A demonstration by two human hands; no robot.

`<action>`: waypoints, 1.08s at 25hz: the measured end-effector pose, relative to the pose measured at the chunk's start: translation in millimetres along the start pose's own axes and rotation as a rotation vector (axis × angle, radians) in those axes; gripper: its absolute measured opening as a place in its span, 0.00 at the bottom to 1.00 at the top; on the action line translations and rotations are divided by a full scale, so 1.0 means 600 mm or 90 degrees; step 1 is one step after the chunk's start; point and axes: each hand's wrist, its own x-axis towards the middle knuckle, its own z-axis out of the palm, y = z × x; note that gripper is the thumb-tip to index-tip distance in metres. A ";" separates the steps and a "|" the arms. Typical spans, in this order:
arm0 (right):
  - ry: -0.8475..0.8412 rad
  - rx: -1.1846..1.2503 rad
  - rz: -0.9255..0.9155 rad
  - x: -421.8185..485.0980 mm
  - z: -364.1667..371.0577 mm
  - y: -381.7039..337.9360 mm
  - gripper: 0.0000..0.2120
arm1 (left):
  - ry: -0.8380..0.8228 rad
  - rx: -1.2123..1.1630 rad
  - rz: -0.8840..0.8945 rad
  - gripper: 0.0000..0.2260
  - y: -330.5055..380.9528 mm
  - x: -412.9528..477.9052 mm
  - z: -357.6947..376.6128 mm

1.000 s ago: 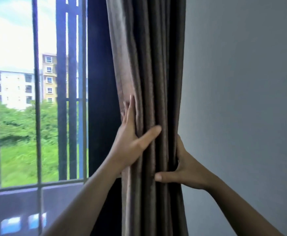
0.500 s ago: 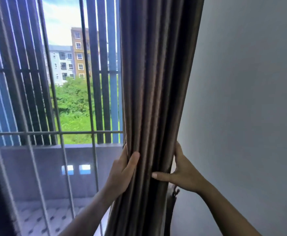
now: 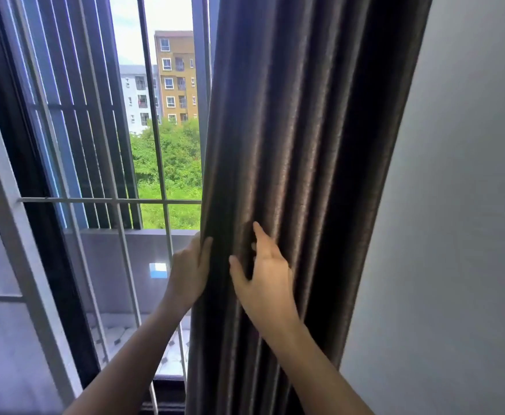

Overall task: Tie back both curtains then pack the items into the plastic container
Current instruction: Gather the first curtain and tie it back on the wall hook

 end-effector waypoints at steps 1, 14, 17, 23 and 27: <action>-0.009 -0.005 0.027 -0.003 0.015 0.003 0.32 | -0.003 0.013 -0.004 0.09 -0.005 0.002 -0.004; -0.160 -0.041 0.117 -0.110 0.084 0.178 0.29 | -0.415 -0.276 -0.126 0.07 0.081 0.032 0.064; -0.211 -0.043 0.105 -0.103 0.057 0.178 0.27 | -0.405 -0.061 -0.006 0.11 0.090 0.051 0.078; 0.437 -0.100 -0.036 0.010 -0.092 0.132 0.22 | -0.353 0.034 0.075 0.10 0.095 0.058 0.080; 0.272 -0.105 0.136 0.082 -0.149 0.136 0.34 | -0.353 0.048 0.074 0.08 0.099 0.055 0.090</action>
